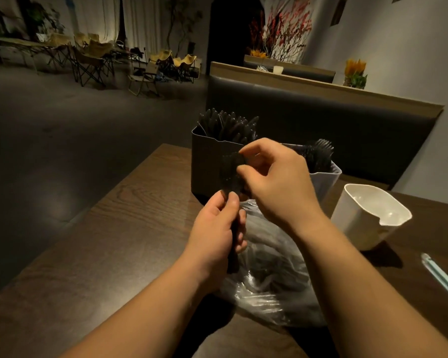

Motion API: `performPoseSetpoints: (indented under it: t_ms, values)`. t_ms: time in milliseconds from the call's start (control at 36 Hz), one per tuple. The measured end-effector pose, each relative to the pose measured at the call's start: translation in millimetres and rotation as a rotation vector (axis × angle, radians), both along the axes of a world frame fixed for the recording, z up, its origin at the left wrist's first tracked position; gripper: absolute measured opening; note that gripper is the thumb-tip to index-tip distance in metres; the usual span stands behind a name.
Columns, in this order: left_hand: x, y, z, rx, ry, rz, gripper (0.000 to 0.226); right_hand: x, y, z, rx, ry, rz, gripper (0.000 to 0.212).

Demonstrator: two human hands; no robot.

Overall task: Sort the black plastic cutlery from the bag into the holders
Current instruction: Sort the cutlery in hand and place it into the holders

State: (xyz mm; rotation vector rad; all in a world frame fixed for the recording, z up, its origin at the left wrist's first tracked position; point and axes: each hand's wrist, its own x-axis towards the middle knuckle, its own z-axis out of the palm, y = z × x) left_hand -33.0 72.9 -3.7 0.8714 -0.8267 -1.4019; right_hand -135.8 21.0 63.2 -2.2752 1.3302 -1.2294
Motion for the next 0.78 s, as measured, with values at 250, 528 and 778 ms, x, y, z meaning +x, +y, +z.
performPoseSetpoints:
  t_ms: [250, 528, 778]
  values:
    - [-5, 5, 2, 0.023, 0.109, -0.135, 0.031, -27, -4, -12, 0.238, -0.331, 0.204, 0.020]
    - [-5, 2, -3, -0.030, -0.050, -0.162, 0.039, -25, -2, -14, 0.345, -0.473, 0.273, 0.017]
    - [-5, 4, -2, -0.077, 0.044, -0.282, 0.040, -25, 9, -6, 0.426, -0.661, 0.327, 0.019]
